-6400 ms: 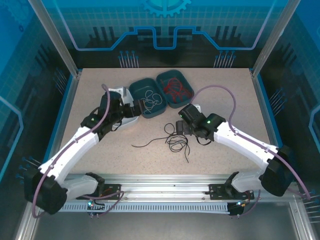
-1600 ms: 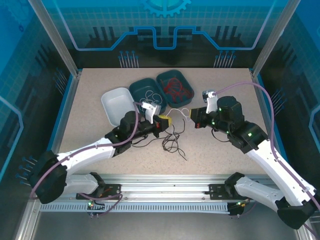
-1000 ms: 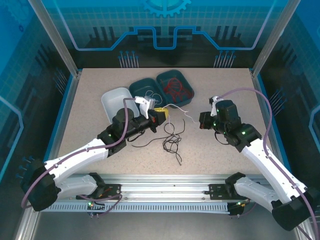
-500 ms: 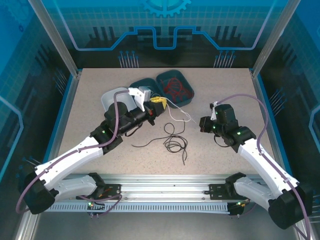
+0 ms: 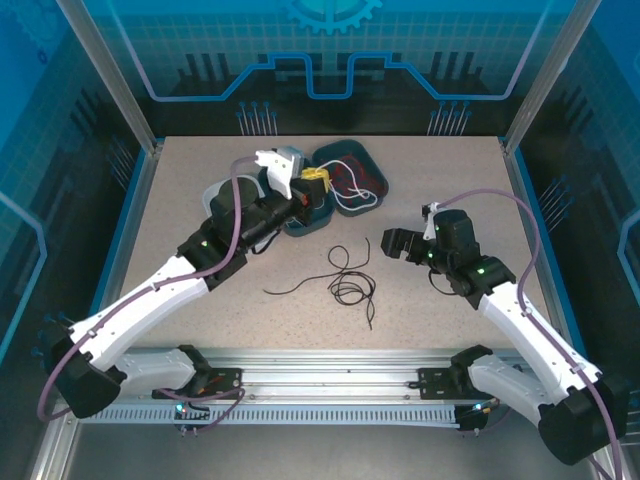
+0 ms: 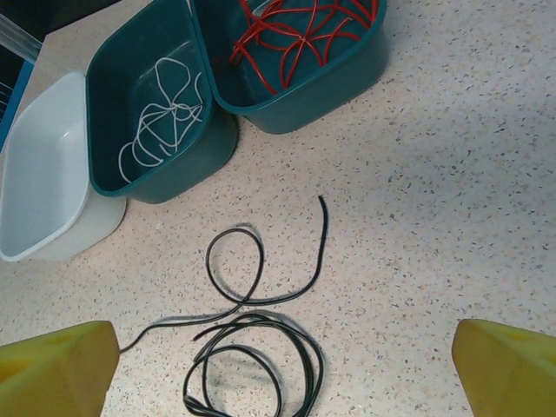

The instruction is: Untangle the cables

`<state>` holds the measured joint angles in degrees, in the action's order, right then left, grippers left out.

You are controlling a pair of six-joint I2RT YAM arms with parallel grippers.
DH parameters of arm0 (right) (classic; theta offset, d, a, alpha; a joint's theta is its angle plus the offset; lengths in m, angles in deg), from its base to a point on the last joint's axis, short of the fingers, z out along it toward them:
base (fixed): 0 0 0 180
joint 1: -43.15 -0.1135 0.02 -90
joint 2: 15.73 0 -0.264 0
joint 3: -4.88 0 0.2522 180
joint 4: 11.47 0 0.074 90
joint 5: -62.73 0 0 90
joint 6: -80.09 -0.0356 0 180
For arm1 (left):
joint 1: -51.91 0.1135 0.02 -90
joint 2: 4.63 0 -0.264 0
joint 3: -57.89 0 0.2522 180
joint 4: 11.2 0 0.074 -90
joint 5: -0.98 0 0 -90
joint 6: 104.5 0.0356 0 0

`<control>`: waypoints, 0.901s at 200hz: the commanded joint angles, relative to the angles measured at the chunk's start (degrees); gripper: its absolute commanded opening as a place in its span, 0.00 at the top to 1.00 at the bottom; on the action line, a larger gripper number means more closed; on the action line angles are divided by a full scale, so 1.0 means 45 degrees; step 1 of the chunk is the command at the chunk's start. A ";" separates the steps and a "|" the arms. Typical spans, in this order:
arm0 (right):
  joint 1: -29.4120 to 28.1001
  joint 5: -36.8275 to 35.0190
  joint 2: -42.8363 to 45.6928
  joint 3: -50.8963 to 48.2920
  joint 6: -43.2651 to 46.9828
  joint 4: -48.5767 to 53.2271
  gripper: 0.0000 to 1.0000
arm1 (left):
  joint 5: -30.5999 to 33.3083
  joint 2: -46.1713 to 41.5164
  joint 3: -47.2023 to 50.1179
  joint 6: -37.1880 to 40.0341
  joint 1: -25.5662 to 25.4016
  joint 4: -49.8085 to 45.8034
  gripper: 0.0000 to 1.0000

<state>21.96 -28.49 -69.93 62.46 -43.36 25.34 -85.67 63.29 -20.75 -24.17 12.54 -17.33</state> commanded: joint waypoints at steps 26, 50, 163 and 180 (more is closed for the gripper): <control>0.0158 -0.0712 -0.0058 0.0342 -0.0105 0.0789 0.00 | 0.0067 0.1031 -0.1341 -0.0306 0.1490 -0.1338 1.00; 0.0145 -0.1029 -0.0191 0.0583 -0.0164 0.1132 0.00 | -0.0087 0.1847 -0.1885 -0.0893 0.2344 -0.2103 1.00; -0.0027 -0.1904 -0.0418 0.1298 -0.0335 0.1980 0.00 | -0.2515 0.7257 -0.4673 -0.3089 0.5686 -0.5233 1.00; -0.0035 -0.1980 -0.0418 0.1355 -0.0378 0.2121 0.00 | -0.2932 0.8141 -0.5230 -0.3255 0.5933 -0.5834 1.00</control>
<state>21.92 -35.44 -71.96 66.76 -44.06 32.95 -94.17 95.94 -40.01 -36.70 37.58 -38.51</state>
